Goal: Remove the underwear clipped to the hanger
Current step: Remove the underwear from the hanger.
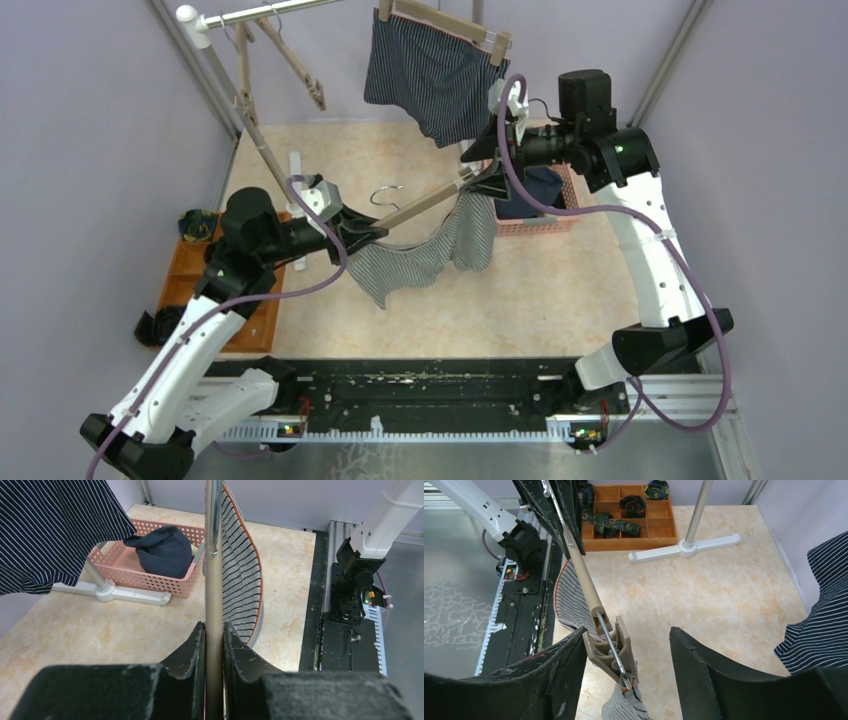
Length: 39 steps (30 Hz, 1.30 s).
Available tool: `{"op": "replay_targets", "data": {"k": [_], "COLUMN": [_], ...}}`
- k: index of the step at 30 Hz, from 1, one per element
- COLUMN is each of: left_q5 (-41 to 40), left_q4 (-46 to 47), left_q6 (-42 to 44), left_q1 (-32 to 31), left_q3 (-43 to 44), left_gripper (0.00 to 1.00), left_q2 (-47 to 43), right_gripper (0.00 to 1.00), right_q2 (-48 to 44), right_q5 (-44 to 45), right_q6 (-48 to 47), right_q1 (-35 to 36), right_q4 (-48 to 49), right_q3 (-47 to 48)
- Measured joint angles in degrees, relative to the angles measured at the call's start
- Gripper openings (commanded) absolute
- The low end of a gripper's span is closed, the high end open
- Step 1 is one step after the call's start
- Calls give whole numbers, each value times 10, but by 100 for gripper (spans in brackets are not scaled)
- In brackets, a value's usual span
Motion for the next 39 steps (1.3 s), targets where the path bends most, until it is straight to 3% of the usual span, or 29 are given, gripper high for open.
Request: {"op": "replay_targets", "data": {"k": [7, 10, 27, 29, 31, 32, 39], "left_q5": [-4, -4, -9, -10, -11, -13, -14], "left_q4": [0, 0, -1, 0, -1, 0, -4], "left_q6": [0, 0, 0, 1, 1, 1, 5], "left_q1": [0, 0, 0, 0, 0, 0, 2], "left_q3": [0, 0, 1, 2, 2, 2, 2], "left_gripper": [0, 0, 0, 0, 0, 0, 0], "left_q2": [2, 5, 11, 13, 15, 16, 17], "right_gripper": [58, 64, 54, 47, 9, 0, 0], "right_q2": [0, 0, 0, 0, 0, 0, 0], "right_q5": [0, 0, -9, -10, -11, -12, -19], "right_q6": [5, 9, 3, 0, -3, -7, 9], "right_q1": [0, 0, 0, 0, 0, 0, -1], "right_q4": [6, 9, 8, 8, 6, 6, 20], "right_q3": [0, 0, 0, 0, 0, 0, -5]}}
